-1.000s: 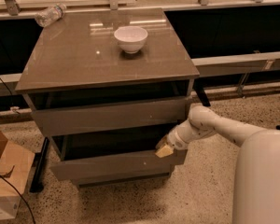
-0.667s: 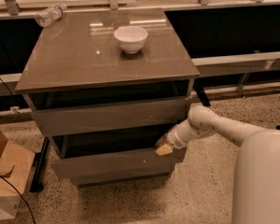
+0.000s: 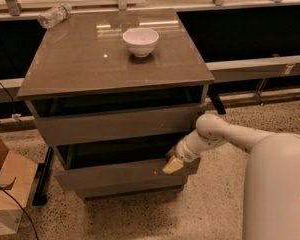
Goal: Open middle drawer
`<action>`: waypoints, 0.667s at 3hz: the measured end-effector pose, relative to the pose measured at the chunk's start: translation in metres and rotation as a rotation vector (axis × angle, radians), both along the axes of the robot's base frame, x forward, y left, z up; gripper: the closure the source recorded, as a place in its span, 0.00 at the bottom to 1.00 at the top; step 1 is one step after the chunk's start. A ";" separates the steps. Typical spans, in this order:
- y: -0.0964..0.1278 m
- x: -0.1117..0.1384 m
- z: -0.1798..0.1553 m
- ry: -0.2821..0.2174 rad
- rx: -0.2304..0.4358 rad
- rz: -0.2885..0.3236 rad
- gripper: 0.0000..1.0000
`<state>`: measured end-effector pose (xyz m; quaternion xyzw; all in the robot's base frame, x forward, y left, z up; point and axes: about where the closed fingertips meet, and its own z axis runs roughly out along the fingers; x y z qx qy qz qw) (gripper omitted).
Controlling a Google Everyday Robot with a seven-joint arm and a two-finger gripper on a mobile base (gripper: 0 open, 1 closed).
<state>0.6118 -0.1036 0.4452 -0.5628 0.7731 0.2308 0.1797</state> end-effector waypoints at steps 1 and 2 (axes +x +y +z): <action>-0.007 -0.011 -0.004 0.025 -0.048 0.002 0.09; -0.007 -0.018 -0.009 0.040 -0.074 0.017 0.32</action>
Offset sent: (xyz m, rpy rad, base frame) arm -0.0226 -0.0119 -0.0101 -0.1065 0.0497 0.0256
